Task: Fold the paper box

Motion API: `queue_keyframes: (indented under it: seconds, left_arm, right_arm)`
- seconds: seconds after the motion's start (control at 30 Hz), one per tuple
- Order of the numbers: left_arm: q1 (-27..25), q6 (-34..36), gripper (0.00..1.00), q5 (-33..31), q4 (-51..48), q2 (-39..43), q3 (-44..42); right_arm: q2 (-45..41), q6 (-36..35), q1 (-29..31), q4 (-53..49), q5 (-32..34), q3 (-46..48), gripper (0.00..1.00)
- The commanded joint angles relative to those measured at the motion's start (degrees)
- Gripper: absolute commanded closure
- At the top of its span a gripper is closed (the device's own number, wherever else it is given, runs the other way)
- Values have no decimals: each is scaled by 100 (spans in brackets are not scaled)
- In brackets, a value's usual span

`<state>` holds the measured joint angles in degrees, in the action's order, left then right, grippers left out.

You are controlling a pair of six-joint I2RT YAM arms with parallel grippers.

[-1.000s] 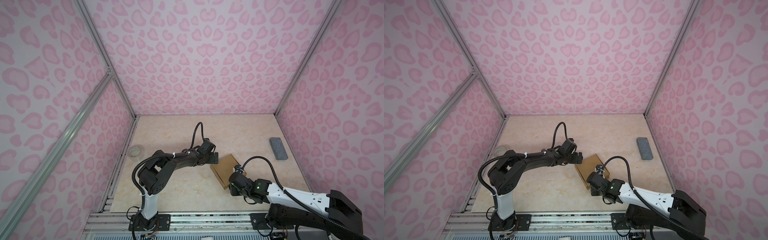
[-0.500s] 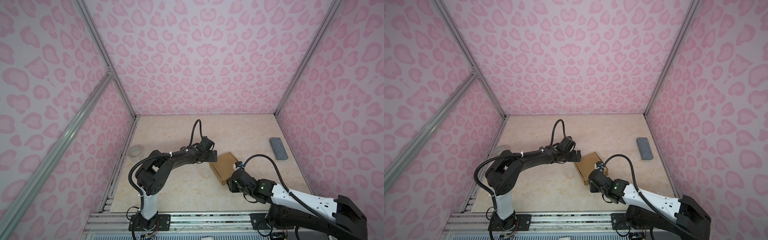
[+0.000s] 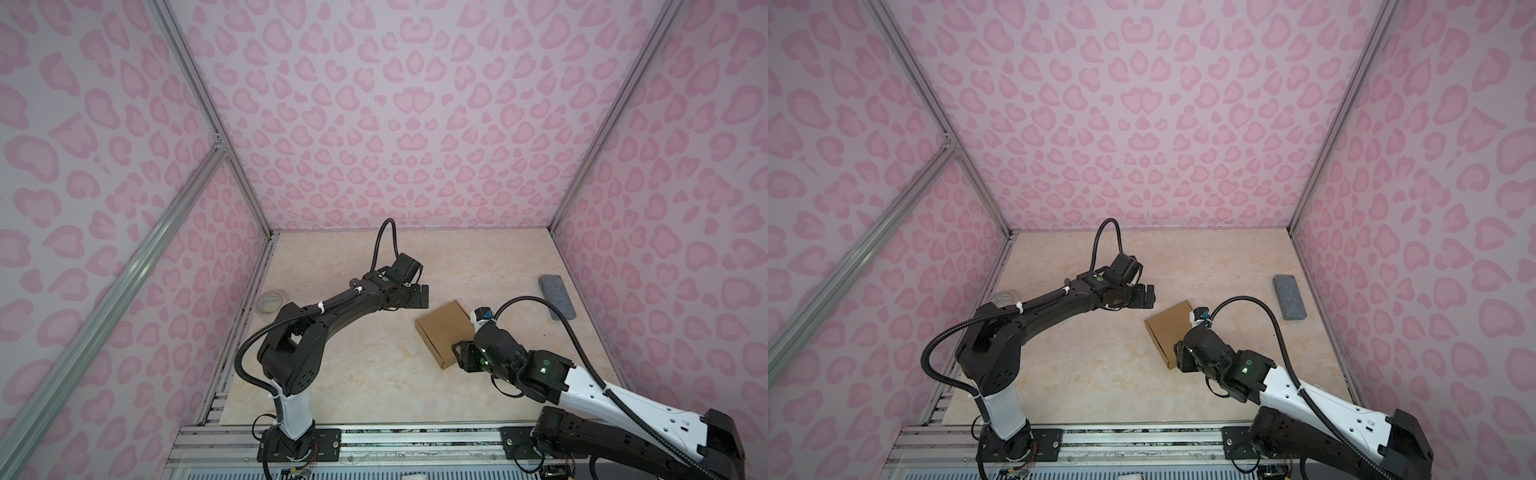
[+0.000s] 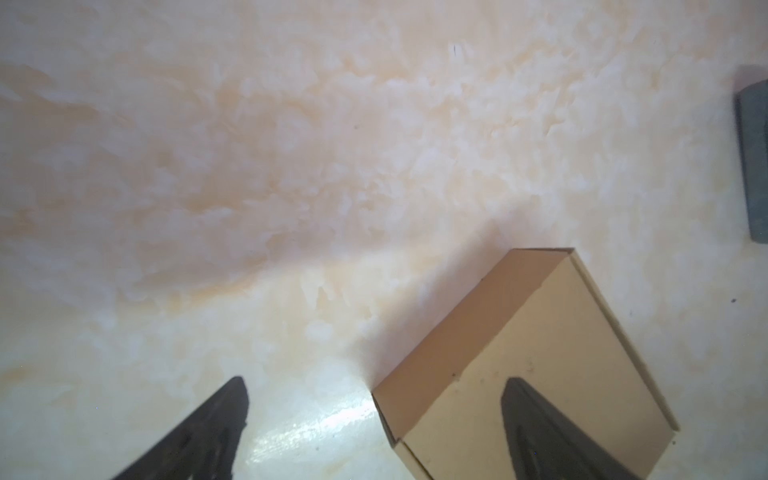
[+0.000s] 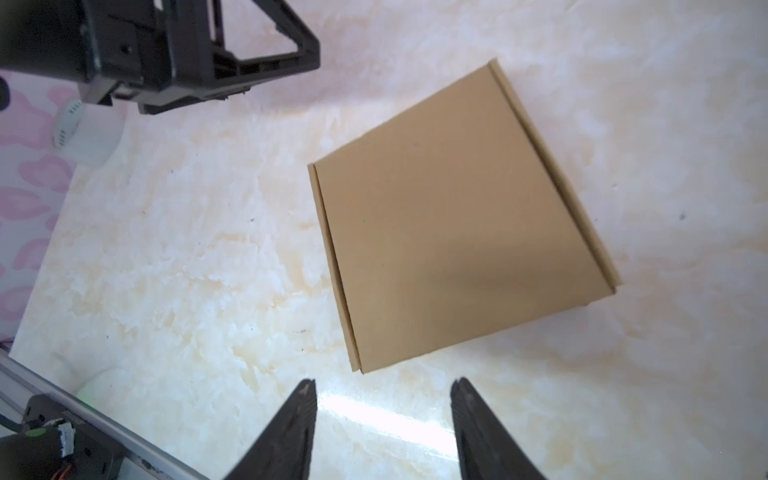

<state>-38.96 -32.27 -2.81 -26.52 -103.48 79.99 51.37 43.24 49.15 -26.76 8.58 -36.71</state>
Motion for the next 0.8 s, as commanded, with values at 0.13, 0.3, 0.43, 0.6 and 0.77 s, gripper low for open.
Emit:
queue_keyframes:
  seconds: [0.13, 0.3, 0.43, 0.6, 0.77]
  left_arm:
    - [73, 176, 2, -1645, -288, 903, -55]
    - [88, 1223, 2, -2979, -67, 1604, -899]
    - [594, 1131, 2, -3687, 260, 2218, -1669]
    - [1622, 1322, 2, -3402, 1560, 3388, -3156]
    - [2611, 1371, 2, -2906, 2596, 3692, -3965]
  right_arm:
    - [-116, -1183, -2043, 491, -746, -281, 28]
    - [73, -1589, -3120, 1223, -504, -395, 1]
    - [236, -1835, -3427, 2052, 287, -175, 1]
    - [597, -2766, -3649, 3524, 1594, 263, 1]
    - [1490, -2598, -4580, 4852, 1648, 836, 1]
